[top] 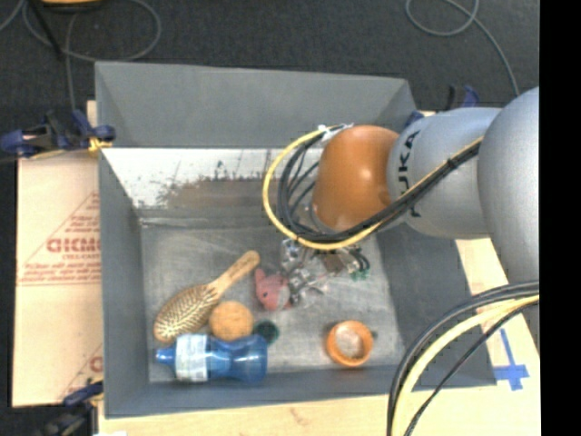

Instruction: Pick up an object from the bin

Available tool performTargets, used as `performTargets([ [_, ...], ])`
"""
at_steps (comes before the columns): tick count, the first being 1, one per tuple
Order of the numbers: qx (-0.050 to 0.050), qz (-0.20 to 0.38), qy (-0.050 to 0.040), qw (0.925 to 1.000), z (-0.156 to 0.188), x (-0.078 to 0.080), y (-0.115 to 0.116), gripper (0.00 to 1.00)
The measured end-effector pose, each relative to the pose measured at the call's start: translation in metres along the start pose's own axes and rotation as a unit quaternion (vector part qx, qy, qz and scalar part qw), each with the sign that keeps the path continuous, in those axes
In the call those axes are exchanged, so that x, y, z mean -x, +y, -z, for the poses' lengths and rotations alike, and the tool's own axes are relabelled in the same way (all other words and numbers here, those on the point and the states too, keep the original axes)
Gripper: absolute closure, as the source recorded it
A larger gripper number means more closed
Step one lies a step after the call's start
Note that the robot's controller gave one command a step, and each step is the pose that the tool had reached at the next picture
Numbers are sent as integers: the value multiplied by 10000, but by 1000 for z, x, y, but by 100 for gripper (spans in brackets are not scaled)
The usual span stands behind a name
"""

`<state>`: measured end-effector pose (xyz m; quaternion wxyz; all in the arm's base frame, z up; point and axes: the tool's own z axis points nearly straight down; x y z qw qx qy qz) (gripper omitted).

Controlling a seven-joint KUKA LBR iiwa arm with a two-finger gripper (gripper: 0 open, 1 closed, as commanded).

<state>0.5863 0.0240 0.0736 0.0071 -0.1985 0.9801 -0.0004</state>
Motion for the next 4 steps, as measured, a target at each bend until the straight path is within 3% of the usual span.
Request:
performTargets([
  [1, -1, 2, 0, 10000, 0, 0, 0, 100],
  [2, 7, -139, 52, 9999, 115, -3, 2, 100],
  [3, 7, -139, 53, 9999, 115, -3, 2, 100],
  [4, 10, 244, 43, 9997, 234, 16, -54, 100],
])
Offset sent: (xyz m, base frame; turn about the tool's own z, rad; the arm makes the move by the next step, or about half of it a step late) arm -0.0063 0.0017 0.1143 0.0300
